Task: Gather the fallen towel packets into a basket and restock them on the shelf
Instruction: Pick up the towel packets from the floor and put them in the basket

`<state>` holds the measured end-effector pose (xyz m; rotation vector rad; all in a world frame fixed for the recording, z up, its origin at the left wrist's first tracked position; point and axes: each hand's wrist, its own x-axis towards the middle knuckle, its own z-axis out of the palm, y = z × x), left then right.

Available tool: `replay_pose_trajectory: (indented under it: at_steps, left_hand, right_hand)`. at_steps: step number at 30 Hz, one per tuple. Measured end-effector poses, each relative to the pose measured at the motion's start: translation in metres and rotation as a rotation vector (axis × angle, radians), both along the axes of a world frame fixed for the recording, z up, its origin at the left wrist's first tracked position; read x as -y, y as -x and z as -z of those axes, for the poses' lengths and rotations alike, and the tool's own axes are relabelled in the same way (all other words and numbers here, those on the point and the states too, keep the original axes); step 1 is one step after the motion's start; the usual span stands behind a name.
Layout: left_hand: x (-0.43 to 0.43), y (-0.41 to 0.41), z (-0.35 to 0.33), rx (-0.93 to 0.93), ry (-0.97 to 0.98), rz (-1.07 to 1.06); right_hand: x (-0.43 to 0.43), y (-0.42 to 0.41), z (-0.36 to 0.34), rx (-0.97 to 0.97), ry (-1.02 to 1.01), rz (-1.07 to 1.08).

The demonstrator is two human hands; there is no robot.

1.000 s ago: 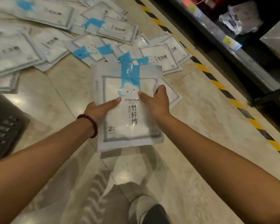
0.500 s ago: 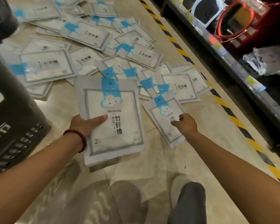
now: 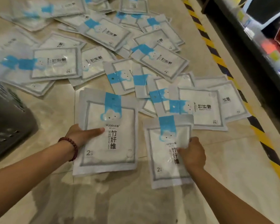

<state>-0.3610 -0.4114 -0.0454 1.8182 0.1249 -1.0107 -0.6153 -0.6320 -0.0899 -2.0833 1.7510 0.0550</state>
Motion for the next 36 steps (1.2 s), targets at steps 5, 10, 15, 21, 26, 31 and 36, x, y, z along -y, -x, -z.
replay_pose_trajectory:
  at_steps: [5, 10, 15, 21, 26, 31, 36]
  left_hand:
    - [-0.002, 0.009, -0.014, 0.081, -0.091, -0.038]
    - [0.02, 0.021, -0.013, 0.061, 0.024, 0.002]
    - [0.057, 0.036, -0.008, -0.077, 0.167, -0.004]
    - [0.061, 0.043, 0.006, -0.145, 0.199, -0.083]
    - [0.048, 0.021, 0.012, -0.065, 0.173, -0.167]
    - [0.037, 0.014, 0.017, -0.08, 0.167, -0.207]
    - [0.033, 0.007, 0.015, -0.024, 0.122, -0.185]
  right_hand:
    - [-0.005, 0.005, -0.042, 0.48, -0.052, 0.014]
    - [-0.005, -0.029, -0.066, 0.708, -0.21, 0.012]
    - [-0.037, -0.08, -0.054, 0.699, -0.304, -0.025]
    - [0.005, -0.079, -0.045, 0.642, -0.258, -0.182]
    - [0.087, -0.04, -0.02, -0.101, -0.119, -0.297]
    - [0.043, -0.039, -0.002, -0.32, -0.219, -0.412]
    - [0.007, -0.056, -0.012, 0.06, -0.321, -0.575]
